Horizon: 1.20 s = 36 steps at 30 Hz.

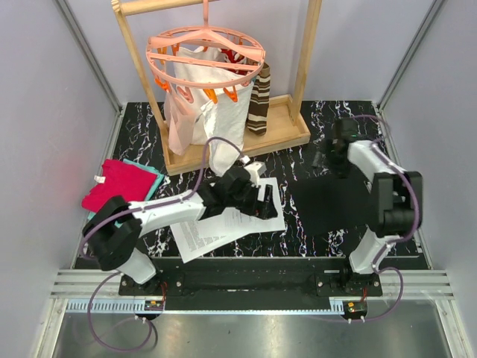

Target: Put the files into the folder

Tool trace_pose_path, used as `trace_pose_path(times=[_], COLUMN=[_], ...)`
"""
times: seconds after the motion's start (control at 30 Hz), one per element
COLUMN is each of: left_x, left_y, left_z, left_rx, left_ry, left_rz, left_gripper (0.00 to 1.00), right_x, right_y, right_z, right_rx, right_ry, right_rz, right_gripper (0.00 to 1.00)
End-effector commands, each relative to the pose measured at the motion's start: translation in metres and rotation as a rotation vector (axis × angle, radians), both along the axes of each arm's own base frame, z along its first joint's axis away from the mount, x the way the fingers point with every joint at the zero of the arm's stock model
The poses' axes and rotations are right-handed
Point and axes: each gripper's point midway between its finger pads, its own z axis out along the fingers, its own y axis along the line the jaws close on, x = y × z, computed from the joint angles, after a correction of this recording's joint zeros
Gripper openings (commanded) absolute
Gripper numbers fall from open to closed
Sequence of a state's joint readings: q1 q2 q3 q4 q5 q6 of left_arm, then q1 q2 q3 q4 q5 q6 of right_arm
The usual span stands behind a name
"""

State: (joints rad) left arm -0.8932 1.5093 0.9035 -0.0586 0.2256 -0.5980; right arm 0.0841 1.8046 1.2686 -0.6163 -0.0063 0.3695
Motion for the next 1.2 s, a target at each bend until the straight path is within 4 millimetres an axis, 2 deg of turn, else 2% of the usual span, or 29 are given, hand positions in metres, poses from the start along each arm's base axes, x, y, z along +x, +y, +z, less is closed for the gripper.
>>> trace_pose_path(times=[0.0,0.03,0.1,0.13,0.17,0.23,0.3,0.4,0.57,0.7,0.77,0.8,0.83,0.87,0.9,0.93,0.97,1.0,1.07,1.1,1.17], left_x=[-0.008,-0.010,-0.020,-0.023,-0.032,-0.039,-0.050,-0.054,-0.046,-0.037,-0.028,-0.024,-0.015,-0.011,-0.006,0.005,0.012,0.017,0.035,0.039,0.051], left_y=[-0.047,-0.052,-0.067,-0.072,-0.079,-0.082,-0.080,-0.068,-0.052,-0.053,-0.060,-0.063,-0.071,-0.075,-0.079,-0.087,-0.089,-0.090,-0.091,-0.090,-0.088], left_z=[0.029,0.022,0.028,0.020,0.022,0.016,0.011,0.008,0.007,0.006,0.008,-0.001,0.007,0.005,-0.008,-0.001,-0.006,-0.019,-0.025,-0.037,-0.046], left_rx=[-0.088,-0.074,-0.095,-0.087,-0.098,-0.090,-0.076,-0.037,0.025,0.040,0.028,0.042,0.024,0.031,0.057,0.044,0.058,0.082,0.095,0.113,0.127], left_ry=[-0.043,-0.029,-0.014,0.011,0.026,0.045,0.055,0.047,-0.005,-0.011,0.004,0.027,0.016,0.022,0.043,0.032,0.025,0.038,0.026,0.044,0.045], left_rz=[-0.129,-0.141,-0.181,-0.194,-0.222,-0.235,-0.251,-0.250,-0.211,-0.168,-0.144,-0.129,-0.116,-0.112,-0.106,-0.096,-0.075,-0.057,-0.020,-0.005,0.025], left_gripper=[0.89,0.88,0.88,0.88,0.87,0.86,0.86,0.86,0.87,0.88,0.89,0.89,0.89,0.89,0.88,0.86,0.85,0.83,0.78,0.74,0.68], right_x=[-0.015,-0.022,-0.030,-0.033,-0.034,-0.027,-0.022,-0.018,-0.019,-0.020,-0.021,-0.026,-0.030,-0.033,-0.035,-0.041,-0.044,-0.047,-0.054,-0.056,-0.058], right_y=[-0.112,-0.140,-0.173,-0.191,-0.206,-0.219,-0.216,-0.216,-0.213,-0.195,-0.185,-0.182,-0.179,-0.176,-0.173,-0.169,-0.169,-0.169,-0.170,-0.170,-0.166], right_z=[0.031,0.031,0.032,0.029,0.032,0.028,0.018,-0.002,-0.026,-0.034,-0.036,-0.038,-0.040,-0.041,-0.040,-0.040,-0.039,-0.039,-0.037,-0.037,-0.037], right_rx=[-0.132,-0.130,-0.207,-0.242,-0.285,-0.291,-0.226,-0.174,-0.138,-0.043,0.013,0.027,0.040,0.052,0.065,0.077,0.073,0.069,0.048,0.047,0.062], right_ry=[-0.071,-0.069,-0.053,-0.039,-0.040,-0.066,-0.076,-0.051,0.007,0.020,0.024,0.041,0.057,0.067,0.069,0.072,0.073,0.078,0.080,0.083,0.089], right_rz=[-0.255,-0.324,-0.373,-0.397,-0.424,-0.434,-0.416,-0.401,-0.358,-0.349,-0.366,-0.382,-0.425,-0.429,-0.434,-0.451,-0.461,-0.475,-0.485,-0.495,-0.495], right_gripper=[0.88,0.89,0.94,0.96,0.98,1.00,1.00,1.00,1.00,0.98,0.96,0.92,0.91,0.90,0.87,0.86,0.85,0.85,0.85,0.85,0.84])
